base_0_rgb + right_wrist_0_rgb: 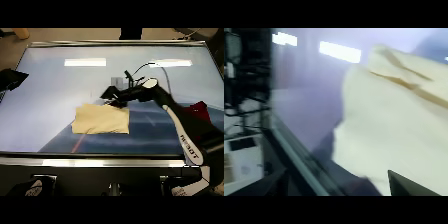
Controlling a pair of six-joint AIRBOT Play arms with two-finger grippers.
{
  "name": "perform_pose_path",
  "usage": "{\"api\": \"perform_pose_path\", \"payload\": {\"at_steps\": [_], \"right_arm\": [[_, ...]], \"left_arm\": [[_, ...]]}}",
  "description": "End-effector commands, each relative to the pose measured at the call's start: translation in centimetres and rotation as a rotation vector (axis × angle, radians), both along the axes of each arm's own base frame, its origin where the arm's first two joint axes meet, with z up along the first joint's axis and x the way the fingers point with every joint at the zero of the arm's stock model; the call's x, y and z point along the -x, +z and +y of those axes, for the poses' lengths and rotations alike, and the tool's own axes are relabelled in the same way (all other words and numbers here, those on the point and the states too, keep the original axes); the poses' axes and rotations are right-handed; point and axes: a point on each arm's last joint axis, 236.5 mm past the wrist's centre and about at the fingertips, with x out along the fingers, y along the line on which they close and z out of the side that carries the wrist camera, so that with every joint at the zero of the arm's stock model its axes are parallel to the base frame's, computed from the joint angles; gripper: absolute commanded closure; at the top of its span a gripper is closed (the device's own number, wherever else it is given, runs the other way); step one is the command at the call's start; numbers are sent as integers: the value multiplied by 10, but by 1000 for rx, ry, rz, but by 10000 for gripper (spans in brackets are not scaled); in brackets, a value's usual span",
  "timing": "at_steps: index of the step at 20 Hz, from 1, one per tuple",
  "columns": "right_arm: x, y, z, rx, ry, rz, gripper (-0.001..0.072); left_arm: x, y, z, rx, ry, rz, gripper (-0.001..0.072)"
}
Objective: Fold the shirts.
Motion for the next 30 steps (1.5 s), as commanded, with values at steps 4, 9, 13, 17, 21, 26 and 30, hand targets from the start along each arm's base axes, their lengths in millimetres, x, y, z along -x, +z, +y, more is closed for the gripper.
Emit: {"api": "perform_pose_path", "payload": {"at_steps": [4, 9, 13, 17, 21, 26, 30], "right_arm": [[69, -96, -160, 577, 115, 233, 79], [57, -128, -84, 418, 75, 165, 79], [47, -120, -42, 237, 7, 197, 206], [38, -71, -24, 104, 75, 125, 692], [-12, 34, -81, 39, 11, -58, 693], [-58, 110, -279, 98, -445, -116, 693], [-23, 123, -400, 148, -696, -53, 693]], "left_arm": [[1, -14, 14, -75, 21, 35, 679], [3, -19, 12, -71, 8, 56, 678], [4, -19, 11, -71, 5, 61, 678], [3, -21, 12, -70, 6, 65, 678], [-1, -28, 13, -66, 5, 82, 678], [-2, -30, 13, -65, 4, 88, 678], [-2, -30, 13, -65, 4, 88, 677]]}}
